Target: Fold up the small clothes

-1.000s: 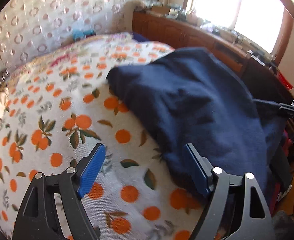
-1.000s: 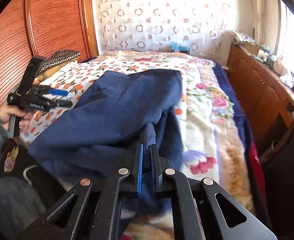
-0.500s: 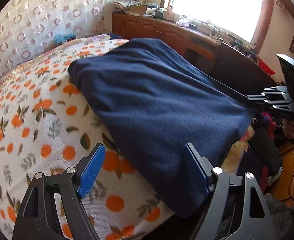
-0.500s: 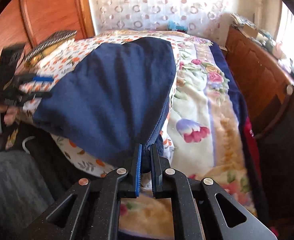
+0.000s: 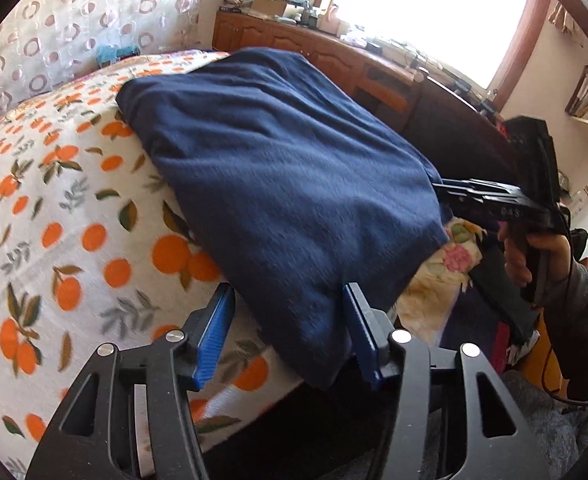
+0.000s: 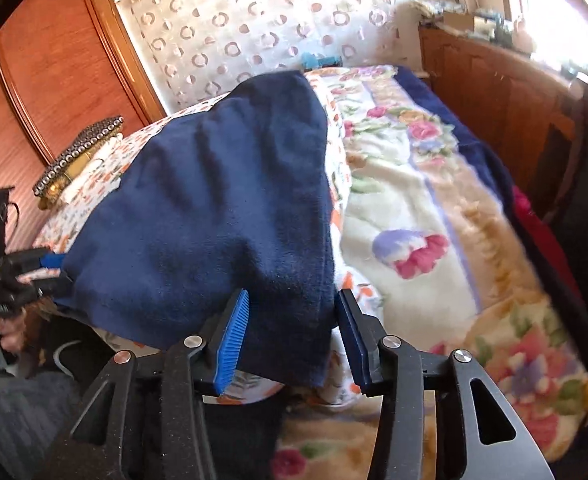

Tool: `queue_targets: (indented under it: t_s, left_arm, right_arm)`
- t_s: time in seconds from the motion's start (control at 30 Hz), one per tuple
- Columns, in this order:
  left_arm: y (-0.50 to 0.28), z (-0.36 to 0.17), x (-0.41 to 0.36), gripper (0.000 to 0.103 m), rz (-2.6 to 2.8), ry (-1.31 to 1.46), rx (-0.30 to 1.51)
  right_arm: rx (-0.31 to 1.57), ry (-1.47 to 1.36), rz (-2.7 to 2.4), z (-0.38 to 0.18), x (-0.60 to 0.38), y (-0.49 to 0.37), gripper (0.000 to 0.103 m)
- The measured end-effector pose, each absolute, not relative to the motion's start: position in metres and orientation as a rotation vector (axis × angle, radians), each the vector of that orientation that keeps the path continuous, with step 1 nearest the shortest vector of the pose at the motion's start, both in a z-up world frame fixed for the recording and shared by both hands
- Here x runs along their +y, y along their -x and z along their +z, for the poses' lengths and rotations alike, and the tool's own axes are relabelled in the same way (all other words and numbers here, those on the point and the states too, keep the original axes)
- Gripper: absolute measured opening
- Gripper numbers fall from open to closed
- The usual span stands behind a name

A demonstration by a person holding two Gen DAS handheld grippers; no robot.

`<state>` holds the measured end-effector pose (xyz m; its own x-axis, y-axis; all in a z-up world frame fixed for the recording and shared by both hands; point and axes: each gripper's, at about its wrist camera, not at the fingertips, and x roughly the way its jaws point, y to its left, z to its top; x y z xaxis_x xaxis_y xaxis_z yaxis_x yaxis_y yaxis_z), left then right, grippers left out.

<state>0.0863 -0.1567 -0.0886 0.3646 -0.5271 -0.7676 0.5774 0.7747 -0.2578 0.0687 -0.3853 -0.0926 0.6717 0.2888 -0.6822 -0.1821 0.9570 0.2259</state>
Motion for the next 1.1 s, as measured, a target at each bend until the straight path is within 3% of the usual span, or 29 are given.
queue_targets:
  t_s: [0.1, 0.17, 0.27, 0.33, 0.43, 0.57, 1.1]
  left_arm:
    - [-0.082, -0.088, -0.162, 0.057, -0.712, -0.083, 0.952]
    - [-0.079, -0.088, -0.165, 0.05, -0.712, -0.1, 0.947]
    - [-0.077, -0.086, -0.167, 0.031, -0.692, -0.141, 0.919]
    - [-0.076, -0.079, -0.165, 0.019, -0.689, -0.144, 0.892]
    - [-0.075, -0.069, -0.163, 0.013, -0.695, -0.148, 0.869]
    - [-0.07, -0.056, -0.164, 0.011, -0.71, -0.153, 0.83]
    - [-0.099, 0.005, -0.152, 0.01, -0.756, -0.064, 0.723]
  right_arm:
    - [0.802, -0.152, 0.273, -0.098, -0.387, -0.071, 0.048]
    - [0.806, -0.144, 0.274, -0.094, -0.389, -0.07, 0.048]
    - [0.812, -0.116, 0.272, -0.089, -0.386, -0.066, 0.047]
    - [0.81, -0.095, 0.269, -0.086, -0.385, -0.064, 0.038]
    - [0.818, -0.037, 0.248, -0.083, -0.38, -0.062, 0.027]
    - [0.825, 0.045, 0.271, -0.075, -0.373, -0.055, 0.005]
    - [0.625, 0.034, 0.323, -0.008, -0.384, -0.057, 0.004]
